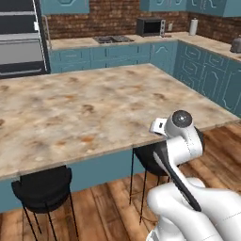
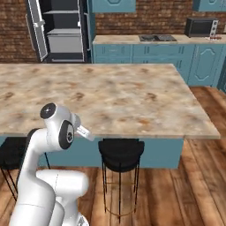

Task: Place the cold items (cucumber and onion) from the fridge in one tupperware on the dining counter. Place the warm items (hot dog and kebab skewer) in the stove area in another tupperware.

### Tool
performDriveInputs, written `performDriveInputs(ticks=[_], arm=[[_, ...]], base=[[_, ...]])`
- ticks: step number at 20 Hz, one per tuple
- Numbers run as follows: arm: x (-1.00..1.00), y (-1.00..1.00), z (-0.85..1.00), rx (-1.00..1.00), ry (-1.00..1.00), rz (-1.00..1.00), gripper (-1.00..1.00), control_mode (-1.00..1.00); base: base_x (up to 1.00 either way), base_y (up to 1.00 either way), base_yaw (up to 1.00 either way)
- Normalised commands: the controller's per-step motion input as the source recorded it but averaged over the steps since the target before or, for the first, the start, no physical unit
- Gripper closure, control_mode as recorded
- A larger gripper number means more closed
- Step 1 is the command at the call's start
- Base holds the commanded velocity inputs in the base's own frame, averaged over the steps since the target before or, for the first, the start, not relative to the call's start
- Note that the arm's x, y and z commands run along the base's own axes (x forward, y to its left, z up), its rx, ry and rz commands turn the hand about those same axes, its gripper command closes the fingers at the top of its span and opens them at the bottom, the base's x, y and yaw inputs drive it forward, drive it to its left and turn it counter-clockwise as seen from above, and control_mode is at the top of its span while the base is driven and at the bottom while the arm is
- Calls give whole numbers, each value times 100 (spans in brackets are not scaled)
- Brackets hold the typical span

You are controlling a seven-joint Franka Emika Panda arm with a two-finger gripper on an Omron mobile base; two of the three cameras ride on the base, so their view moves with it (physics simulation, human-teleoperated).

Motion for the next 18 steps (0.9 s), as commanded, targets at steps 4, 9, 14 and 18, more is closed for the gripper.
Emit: performDriveInputs(ticks=[4, 9, 14, 18], arm=[[0, 0, 0, 0, 0, 0, -100, 100], [0, 0, 0, 0, 0, 0, -100, 100], [0, 0, 0, 0, 0, 0, -100, 100], [0, 0, 0, 0, 0, 0, -100, 100]], base=[[48, -100, 0], [63, -100, 0], [58, -100, 3], [39, -100, 1]])
